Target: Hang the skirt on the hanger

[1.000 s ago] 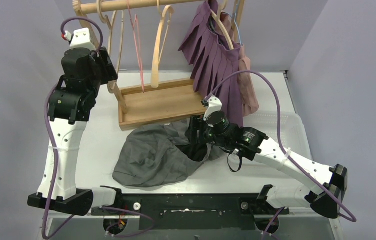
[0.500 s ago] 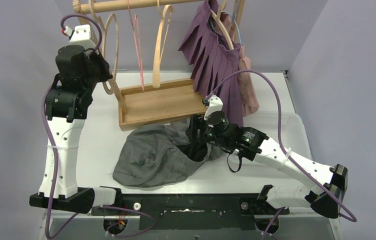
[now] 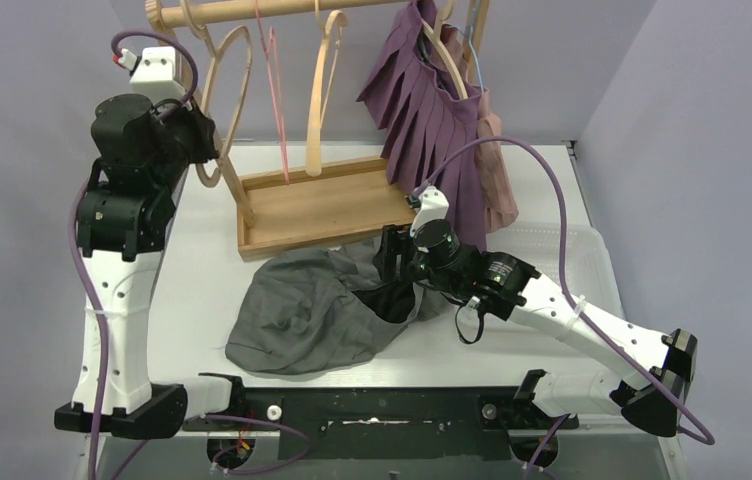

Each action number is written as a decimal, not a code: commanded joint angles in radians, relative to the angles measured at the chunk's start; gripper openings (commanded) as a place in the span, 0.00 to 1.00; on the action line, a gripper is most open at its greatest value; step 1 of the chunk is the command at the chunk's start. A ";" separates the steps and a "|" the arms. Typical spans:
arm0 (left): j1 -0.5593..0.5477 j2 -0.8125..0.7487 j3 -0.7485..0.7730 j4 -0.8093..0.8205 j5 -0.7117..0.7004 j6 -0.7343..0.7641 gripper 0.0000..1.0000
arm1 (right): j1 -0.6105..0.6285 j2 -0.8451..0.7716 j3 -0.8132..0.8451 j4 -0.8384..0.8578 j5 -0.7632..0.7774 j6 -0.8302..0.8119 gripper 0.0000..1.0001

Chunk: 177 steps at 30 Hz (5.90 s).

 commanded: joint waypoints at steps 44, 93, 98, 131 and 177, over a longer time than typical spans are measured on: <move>-0.213 -0.769 -0.436 -0.305 0.694 0.021 0.00 | 0.017 0.019 0.294 0.393 -0.587 -0.436 0.91; -0.304 -0.351 -1.154 0.331 0.278 -0.629 0.57 | -0.151 -0.150 -0.026 -0.052 -0.249 -0.416 0.00; -0.441 -0.184 -1.165 0.396 0.154 -0.650 0.70 | -0.196 -0.122 -0.019 -0.114 -0.165 -0.370 0.00; -0.505 -0.734 -1.276 0.279 -0.067 -0.605 0.00 | -0.286 -0.150 -0.144 0.146 -0.929 -0.613 0.00; -0.495 -0.806 -1.117 0.511 0.458 -0.086 0.00 | -0.338 -0.339 -0.357 0.606 -1.018 -0.401 0.00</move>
